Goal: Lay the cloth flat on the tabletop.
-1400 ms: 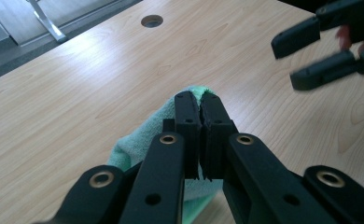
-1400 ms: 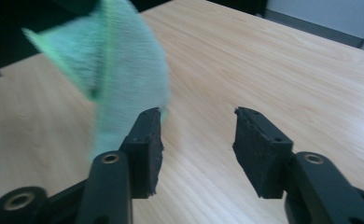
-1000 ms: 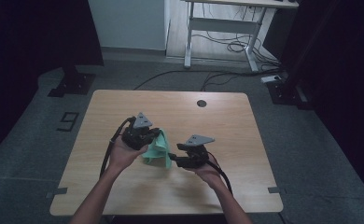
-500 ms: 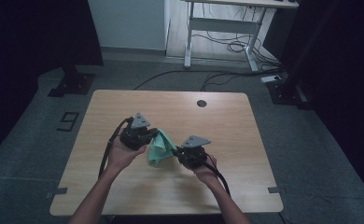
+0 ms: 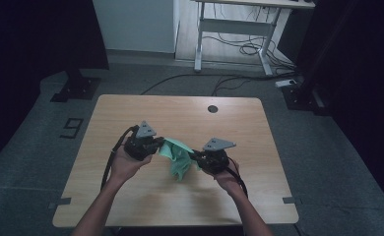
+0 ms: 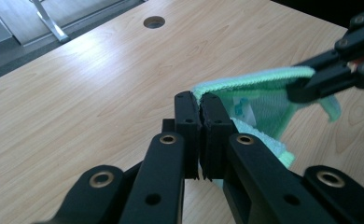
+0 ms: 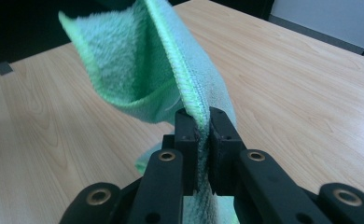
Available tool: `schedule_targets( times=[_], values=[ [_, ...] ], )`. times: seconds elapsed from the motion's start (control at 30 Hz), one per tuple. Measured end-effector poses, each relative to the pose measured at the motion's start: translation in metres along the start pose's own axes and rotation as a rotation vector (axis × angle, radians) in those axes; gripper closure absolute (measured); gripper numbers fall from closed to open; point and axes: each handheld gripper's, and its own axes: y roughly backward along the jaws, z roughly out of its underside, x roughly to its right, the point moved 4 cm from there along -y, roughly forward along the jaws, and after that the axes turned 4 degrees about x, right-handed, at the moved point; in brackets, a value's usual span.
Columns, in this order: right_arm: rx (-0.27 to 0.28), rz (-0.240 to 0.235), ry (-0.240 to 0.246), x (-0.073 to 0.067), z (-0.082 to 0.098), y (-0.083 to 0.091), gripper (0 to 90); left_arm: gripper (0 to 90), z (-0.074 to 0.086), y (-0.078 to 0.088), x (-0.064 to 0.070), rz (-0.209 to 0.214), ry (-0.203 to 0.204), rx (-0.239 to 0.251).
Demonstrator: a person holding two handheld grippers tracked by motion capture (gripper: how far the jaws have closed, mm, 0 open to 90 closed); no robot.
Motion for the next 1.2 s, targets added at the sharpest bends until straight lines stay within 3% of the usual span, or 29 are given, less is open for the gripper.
schedule_targets(
  times=[0.3,0.57,0.93,1.07,1.2],
  values=[
    [0.023,-0.011,-0.019,0.006,-0.003,0.004,83.9,87.1,0.002,0.000,0.001,0.009,-0.011,-0.009],
    [0.056,-0.033,-0.034,0.015,-0.021,0.015,83.8,87.0,-0.001,0.002,0.005,0.031,-0.039,-0.005],
    [0.000,-0.062,-0.030,0.014,-0.013,0.003,77.9,87.0,0.002,-0.002,0.014,0.056,-0.069,-0.024],
    [-0.022,-0.023,-0.018,0.016,-0.007,-0.002,84.1,87.0,0.003,-0.002,0.015,0.068,-0.060,-0.021],
    [-0.013,-0.043,-0.016,0.011,-0.002,-0.010,70.7,87.0,0.003,-0.005,0.018,0.067,-0.060,-0.029]
  ],
)
